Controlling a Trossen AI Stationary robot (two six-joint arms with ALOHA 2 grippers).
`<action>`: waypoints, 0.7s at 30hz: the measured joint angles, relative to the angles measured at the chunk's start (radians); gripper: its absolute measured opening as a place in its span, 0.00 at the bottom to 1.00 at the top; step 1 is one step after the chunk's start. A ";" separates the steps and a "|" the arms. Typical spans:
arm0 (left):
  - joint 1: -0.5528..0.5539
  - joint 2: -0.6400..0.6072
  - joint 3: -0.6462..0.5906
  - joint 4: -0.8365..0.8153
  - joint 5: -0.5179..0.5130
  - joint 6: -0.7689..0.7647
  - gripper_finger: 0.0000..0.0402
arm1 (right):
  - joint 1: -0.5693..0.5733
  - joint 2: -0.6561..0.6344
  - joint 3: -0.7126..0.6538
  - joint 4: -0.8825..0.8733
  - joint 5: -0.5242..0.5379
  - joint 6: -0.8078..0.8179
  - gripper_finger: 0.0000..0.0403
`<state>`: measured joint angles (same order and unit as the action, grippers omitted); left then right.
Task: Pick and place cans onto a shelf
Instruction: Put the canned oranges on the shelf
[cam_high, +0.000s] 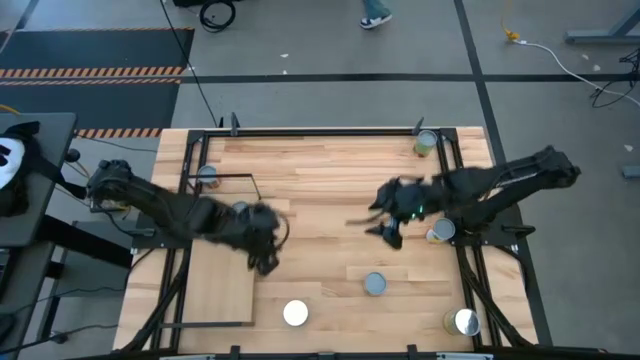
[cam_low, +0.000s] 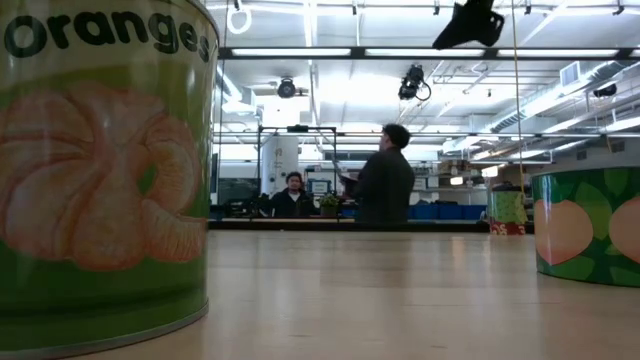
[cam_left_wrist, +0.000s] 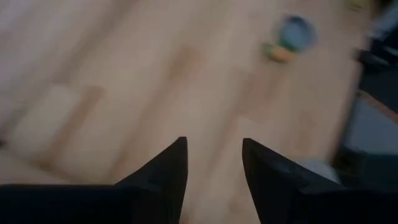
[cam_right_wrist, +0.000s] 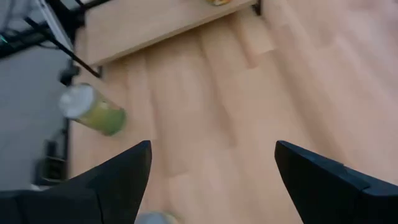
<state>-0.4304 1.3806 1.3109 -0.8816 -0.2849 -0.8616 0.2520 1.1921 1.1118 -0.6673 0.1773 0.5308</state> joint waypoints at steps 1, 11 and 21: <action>-0.035 0.006 0.000 0.029 0.000 -0.010 0.41 | 0.038 0.020 0.000 0.022 0.019 0.049 0.86; -0.225 0.195 0.005 0.276 0.031 -0.081 0.60 | 0.266 0.197 0.000 0.131 0.127 0.413 0.86; -0.214 0.392 0.113 0.179 0.050 -0.096 0.52 | 0.331 0.231 0.001 0.136 0.171 0.487 0.86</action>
<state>-0.6448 1.7725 1.4242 -0.7025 -0.2345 -0.9578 0.5835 1.4227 1.1126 -0.5315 0.3486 1.0182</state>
